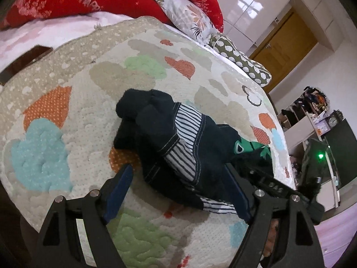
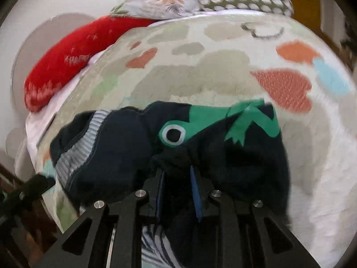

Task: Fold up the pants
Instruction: 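Grasp the folded pants bundle with the right gripper while the left gripper pinches its end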

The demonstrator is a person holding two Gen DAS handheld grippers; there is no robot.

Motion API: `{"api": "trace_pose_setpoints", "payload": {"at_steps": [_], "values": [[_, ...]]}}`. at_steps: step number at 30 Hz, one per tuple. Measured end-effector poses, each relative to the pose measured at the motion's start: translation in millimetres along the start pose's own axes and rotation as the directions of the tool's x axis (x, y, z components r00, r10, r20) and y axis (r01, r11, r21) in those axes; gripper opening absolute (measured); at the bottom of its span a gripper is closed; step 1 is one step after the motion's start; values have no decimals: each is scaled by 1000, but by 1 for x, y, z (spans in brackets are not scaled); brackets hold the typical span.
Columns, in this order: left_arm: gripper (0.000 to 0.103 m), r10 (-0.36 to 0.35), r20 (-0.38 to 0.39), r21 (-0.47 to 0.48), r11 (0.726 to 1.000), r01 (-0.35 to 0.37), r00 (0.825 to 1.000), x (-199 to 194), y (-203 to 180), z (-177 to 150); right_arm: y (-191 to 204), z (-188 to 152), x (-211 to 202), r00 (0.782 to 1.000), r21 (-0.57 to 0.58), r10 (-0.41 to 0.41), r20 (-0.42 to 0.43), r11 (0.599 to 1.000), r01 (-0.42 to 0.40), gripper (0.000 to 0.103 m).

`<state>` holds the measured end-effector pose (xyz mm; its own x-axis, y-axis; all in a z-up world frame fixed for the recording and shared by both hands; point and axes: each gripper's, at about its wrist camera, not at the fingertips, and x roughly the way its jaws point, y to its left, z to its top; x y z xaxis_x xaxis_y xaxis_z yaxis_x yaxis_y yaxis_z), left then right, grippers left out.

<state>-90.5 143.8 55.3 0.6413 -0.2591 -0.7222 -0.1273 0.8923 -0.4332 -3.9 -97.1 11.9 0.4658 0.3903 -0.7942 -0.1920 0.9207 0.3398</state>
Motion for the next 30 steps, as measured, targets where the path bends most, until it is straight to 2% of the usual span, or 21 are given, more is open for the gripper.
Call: {"api": "trace_pose_setpoints", "payload": {"at_steps": [3,5,7,9,12,16,17,18,20,22,24,25,27,30], "values": [[80,27,18,-9,1000,-27,999,-2,6,3,-5,0,-13,998,25,61,31,998,-62,25],[80,55,11,-68,996,-54,998,0,24,8,-10,-1,-34,991,24,100,83,994,-102,26],[80,59,-7,-140,988,-59,998,1,44,11,-18,-2,-54,987,37,88,135,995,-94,41],[80,60,-12,-209,976,-61,998,-1,63,11,-24,-3,-69,985,36,70,160,996,-77,43],[82,81,2,-217,973,-78,997,-1,68,7,-21,-6,-78,987,11,68,149,997,-71,43],[84,38,-9,-182,983,-39,999,20,58,4,4,-3,-80,986,-51,120,113,992,-115,45],[77,18,3,-169,985,-17,1000,22,55,4,14,0,-80,986,-69,137,98,989,-130,46],[58,-2,8,-160,987,4,1000,24,53,3,27,6,-78,985,-90,157,77,985,-150,48],[47,-33,2,-163,986,33,999,26,52,2,51,17,-71,982,-134,187,23,974,-183,55],[47,-85,25,-203,975,89,996,22,58,-1,76,31,-55,977,-180,204,-58,961,-212,66],[51,-134,39,-241,960,139,990,20,65,-3,101,44,-36,974,-228,182,-132,951,-209,68],[53,-146,44,-251,956,152,988,19,67,-4,118,52,-22,969,-265,168,-183,940,-213,74],[58,-177,58,-259,948,186,982,18,70,-5,146,63,3,953,-322,140,-270,919,-226,78],[67,-214,70,-266,937,225,974,17,70,-6,181,77,48,931,-369,28,-364,914,-172,80]]}}
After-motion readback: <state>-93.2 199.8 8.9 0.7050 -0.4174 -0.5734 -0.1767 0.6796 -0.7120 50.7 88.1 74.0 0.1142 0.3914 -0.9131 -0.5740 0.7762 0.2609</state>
